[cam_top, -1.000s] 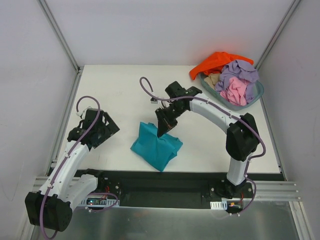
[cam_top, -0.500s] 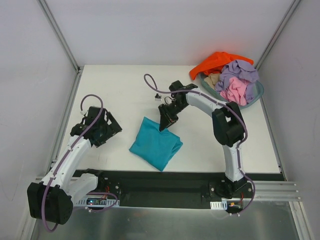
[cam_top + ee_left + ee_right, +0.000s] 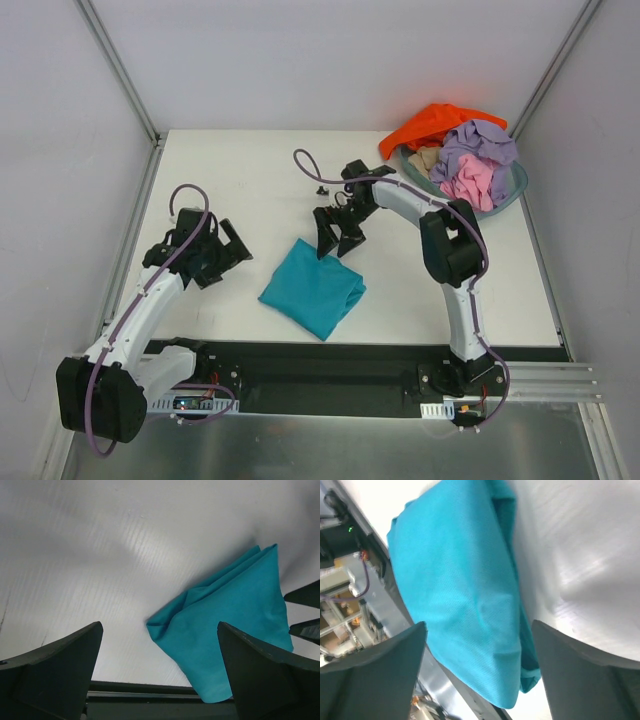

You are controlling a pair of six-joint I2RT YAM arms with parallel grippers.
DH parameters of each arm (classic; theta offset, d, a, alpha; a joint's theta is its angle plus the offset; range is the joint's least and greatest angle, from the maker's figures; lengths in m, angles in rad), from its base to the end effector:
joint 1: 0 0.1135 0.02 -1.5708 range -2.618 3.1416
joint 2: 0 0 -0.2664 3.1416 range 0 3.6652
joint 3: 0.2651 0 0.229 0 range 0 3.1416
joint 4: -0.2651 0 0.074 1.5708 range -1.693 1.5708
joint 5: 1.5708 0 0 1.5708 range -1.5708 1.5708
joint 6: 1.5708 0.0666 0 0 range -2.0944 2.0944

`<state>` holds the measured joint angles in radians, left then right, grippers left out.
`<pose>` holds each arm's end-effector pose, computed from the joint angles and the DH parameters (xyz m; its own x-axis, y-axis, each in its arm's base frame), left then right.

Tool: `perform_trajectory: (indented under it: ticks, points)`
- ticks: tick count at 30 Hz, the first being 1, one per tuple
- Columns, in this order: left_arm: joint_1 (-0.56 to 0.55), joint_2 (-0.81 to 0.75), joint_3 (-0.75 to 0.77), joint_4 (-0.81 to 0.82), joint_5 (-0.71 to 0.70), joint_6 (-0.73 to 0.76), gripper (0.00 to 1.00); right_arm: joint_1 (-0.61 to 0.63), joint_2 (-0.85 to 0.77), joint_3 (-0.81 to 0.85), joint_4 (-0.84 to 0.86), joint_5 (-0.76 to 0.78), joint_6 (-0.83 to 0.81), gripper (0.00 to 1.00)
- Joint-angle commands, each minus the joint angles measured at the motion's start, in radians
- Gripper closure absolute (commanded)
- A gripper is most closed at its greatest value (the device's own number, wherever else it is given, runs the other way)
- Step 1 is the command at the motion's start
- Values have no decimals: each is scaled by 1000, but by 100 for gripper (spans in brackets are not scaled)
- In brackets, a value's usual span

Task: Fold and stack the t-shirts
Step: Put the neatly folded tshirt into the corner of the board with the right arm

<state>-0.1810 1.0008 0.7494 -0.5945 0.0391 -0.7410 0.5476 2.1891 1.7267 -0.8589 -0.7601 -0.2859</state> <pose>0.1947 -0.0383 0.2357 -0.6819 -0.5609 -0.4695 -0.3455 0.8127 -0.4692 0.3425 0.2626 0.1672 -0.6464 -0.6336 -0.4252 -0.7347 0.3664 0.5709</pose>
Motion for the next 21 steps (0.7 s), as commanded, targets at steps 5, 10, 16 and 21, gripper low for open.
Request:
perform_trajectory:
  ticks: [5,10,16,21]
  points:
    - [-26,-2,-4,157,272,20,1,5,-290,-133,49,197,92,3]
    - [-161,19,-18,278,318,18,1,21,-502,-376,254,41,223,3]
    - [-345,87,-42,416,392,72,1,60,-505,-544,421,-67,326,3]
    - [-390,173,-99,559,438,60,1,37,-431,-561,428,21,333,3]
